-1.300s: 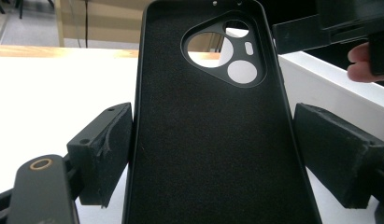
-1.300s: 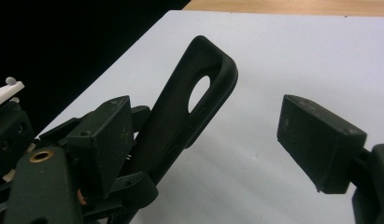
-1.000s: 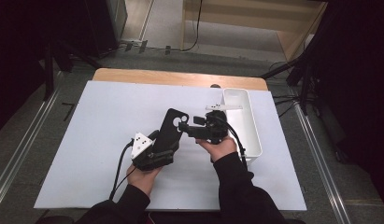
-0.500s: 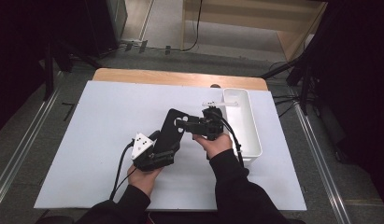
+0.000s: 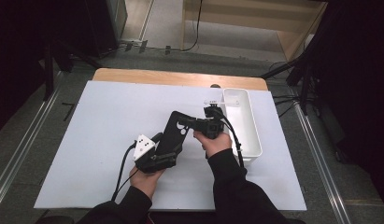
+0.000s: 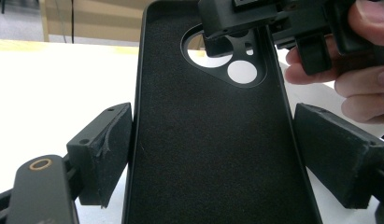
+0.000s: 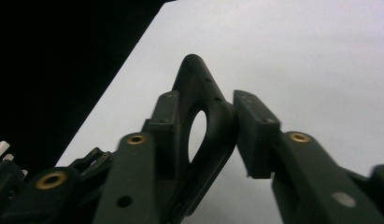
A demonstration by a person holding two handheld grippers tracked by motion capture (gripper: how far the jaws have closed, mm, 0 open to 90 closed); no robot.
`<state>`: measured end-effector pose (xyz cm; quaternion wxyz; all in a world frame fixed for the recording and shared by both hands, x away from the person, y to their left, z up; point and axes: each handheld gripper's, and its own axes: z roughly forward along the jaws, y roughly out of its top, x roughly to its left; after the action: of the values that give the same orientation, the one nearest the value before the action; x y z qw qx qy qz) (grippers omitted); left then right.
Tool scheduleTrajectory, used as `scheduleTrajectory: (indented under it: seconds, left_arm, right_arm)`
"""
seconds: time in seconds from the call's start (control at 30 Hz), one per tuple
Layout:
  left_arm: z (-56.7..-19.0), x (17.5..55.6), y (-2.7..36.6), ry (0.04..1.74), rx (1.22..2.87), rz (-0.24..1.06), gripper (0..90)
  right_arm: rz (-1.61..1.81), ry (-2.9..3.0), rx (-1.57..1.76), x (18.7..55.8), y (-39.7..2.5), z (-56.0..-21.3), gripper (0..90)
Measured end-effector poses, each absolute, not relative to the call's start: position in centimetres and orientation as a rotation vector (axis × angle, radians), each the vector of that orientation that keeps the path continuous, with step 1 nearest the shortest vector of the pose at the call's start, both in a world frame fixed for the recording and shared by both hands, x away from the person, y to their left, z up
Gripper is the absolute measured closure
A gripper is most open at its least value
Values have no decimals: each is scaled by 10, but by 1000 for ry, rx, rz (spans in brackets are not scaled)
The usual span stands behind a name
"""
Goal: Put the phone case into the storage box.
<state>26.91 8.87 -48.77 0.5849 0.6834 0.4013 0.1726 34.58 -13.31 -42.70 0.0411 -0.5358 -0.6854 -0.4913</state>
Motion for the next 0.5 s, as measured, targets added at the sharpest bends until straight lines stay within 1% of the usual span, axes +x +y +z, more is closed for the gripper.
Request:
scheduleTrajectory:
  seconds: [0.03,0.07,0.17,0.2,0.5]
  left_arm:
    - [-488,269,88,931,1597,401,142]
    - [-488,269,88,931,1600,402,141]
    - [-488,267,87,921,1600,411,141]
    - [-488,267,87,916,1596,412,141]
    - [-488,266,87,906,1592,423,138]
  right_arm:
    - [-1499,-2089,-1647,346,-134,-427,640]
    - [-1492,-2083,-1645,347,-134,-427,674]
    - [-1491,-2073,-1649,346,-136,-426,718]
    - [-1491,-2077,-1651,346,-136,-426,759]
    - [-1487,-2051,-1655,347,-138,-426,765]
